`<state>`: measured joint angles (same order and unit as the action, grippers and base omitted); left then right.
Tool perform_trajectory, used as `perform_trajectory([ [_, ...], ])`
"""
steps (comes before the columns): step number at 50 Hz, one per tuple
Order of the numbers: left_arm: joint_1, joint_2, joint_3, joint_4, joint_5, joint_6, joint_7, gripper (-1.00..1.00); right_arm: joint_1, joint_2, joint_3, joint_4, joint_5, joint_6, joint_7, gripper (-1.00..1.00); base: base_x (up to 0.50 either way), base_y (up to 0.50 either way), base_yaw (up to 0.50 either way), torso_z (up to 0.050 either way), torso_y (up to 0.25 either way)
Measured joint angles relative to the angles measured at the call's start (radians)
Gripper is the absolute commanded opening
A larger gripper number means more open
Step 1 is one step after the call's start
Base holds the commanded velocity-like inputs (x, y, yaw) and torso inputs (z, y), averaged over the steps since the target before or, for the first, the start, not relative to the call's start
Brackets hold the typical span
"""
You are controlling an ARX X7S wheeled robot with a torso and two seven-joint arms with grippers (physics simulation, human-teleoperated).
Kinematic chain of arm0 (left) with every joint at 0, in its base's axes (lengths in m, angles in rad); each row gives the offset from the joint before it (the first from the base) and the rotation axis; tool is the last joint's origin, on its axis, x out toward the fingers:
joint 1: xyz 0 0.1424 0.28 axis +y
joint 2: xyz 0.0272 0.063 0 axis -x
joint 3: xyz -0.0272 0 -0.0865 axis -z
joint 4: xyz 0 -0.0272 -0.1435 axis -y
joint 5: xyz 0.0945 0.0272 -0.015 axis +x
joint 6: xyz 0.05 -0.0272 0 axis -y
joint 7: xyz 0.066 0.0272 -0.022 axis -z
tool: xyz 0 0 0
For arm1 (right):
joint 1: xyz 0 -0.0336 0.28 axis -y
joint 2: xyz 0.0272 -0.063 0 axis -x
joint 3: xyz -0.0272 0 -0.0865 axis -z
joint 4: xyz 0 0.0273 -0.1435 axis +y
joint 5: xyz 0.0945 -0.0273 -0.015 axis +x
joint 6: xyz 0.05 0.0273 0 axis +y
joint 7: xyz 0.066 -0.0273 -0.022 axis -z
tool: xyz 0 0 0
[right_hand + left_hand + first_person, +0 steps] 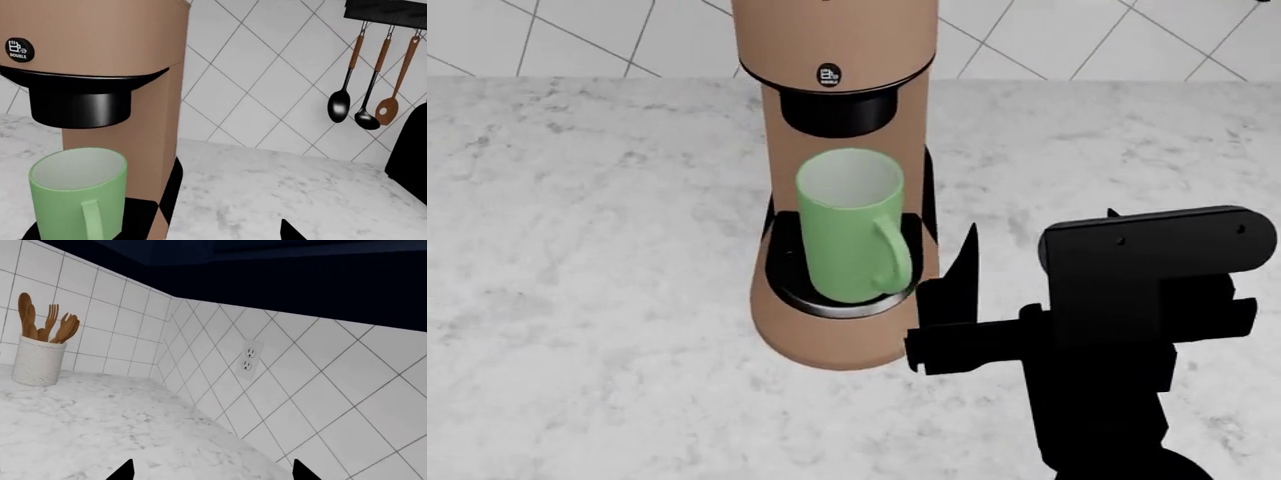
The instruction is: Pick the mug from under the coffee machine dispenser and place it on the counter.
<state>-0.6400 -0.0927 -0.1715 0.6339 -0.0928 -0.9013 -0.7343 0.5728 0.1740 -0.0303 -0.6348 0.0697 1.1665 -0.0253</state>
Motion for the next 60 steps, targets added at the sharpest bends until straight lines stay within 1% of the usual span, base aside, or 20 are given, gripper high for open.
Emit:
perform_trajectory([
  [6, 0.000, -0.007, 0.004, -0.003, -0.005, 0.001, -0.007, 1.00, 0.002, 0.001, 0.007, -0.022, 0.014, 0.026, -0.005, 1.00, 0.24, 0.11, 0.00, 0.000, 0.002],
  [11, 0.000, -0.011, 0.009, -0.002, -0.007, 0.001, -0.013, 1.00, 0.032, -0.002, 0.059, -0.095, 0.064, 0.141, -0.041, 1.00, 0.00, 0.00, 0.00, 0.000, 0.000],
  [13, 0.000, -0.012, 0.012, -0.002, -0.008, 0.001, -0.015, 1.00, 0.049, 0.016, 0.093, -0.108, 0.137, 0.188, -0.016, 1.00, 0.00, 0.00, 0.00, 0.000, 0.000],
  [16, 0.001, -0.015, 0.015, -0.001, -0.008, 0.001, -0.019, 1.00, 0.088, 0.069, 0.148, -0.075, 0.317, 0.243, 0.112, 1.00, 0.00, 0.00, 0.00, 0.000, 0.000],
  [20, 0.001, -0.018, 0.020, 0.000, -0.008, 0.000, -0.025, 1.00, 0.146, 0.149, 0.176, 0.009, 0.659, 0.289, 0.344, 1.00, 0.00, 0.00, 0.00, 0.000, 0.000],
  [24, 0.000, -0.021, 0.024, 0.000, -0.009, 0.000, -0.030, 1.00, 0.209, 0.221, 0.160, 0.107, 1.027, 0.306, 0.534, 1.00, 0.00, 0.00, 0.00, 0.000, 0.000],
  [27, 0.000, -0.022, 0.027, 0.000, -0.010, -0.001, -0.033, 1.00, 0.261, 0.267, 0.125, 0.184, 1.252, 0.306, 0.653, 1.00, 0.00, 0.00, 0.00, 0.000, 0.000],
  [32, -0.001, -0.025, 0.031, -0.001, -0.012, 0.000, -0.039, 1.00, 0.347, 0.330, 0.046, 0.294, 1.542, 0.299, 0.806, 1.00, 0.00, 0.00, 0.00, 0.000, 0.000],
  [38, -0.001, -0.029, 0.034, -0.002, -0.015, 0.000, -0.044, 1.00, 0.437, 0.388, -0.051, 0.394, 1.782, 0.291, 0.927, 1.00, 0.00, 0.00, 0.00, 0.000, 0.000],
  [42, -0.001, -0.031, 0.036, -0.001, -0.016, 0.000, -0.048, 1.00, 0.492, 0.405, -0.106, 0.463, 1.866, 0.300, 0.962, 1.00, 0.00, 0.00, 0.00, 0.000, 0.000],
  [47, -0.001, -0.034, 0.038, -0.001, -0.019, 0.001, -0.052, 1.00, 0.555, 0.406, -0.158, 0.549, 1.885, 0.327, 0.952, 1.00, 0.00, 0.00, 0.00, 0.000, 0.000],
  [60, 0.001, -0.039, 0.041, 0.002, -0.028, 0.005, -0.061, 1.00, 0.648, 0.391, -0.275, 0.680, 1.662, 0.340, 0.713, 1.00, 0.00, 0.00, 0.00, 0.000, 0.000],
])
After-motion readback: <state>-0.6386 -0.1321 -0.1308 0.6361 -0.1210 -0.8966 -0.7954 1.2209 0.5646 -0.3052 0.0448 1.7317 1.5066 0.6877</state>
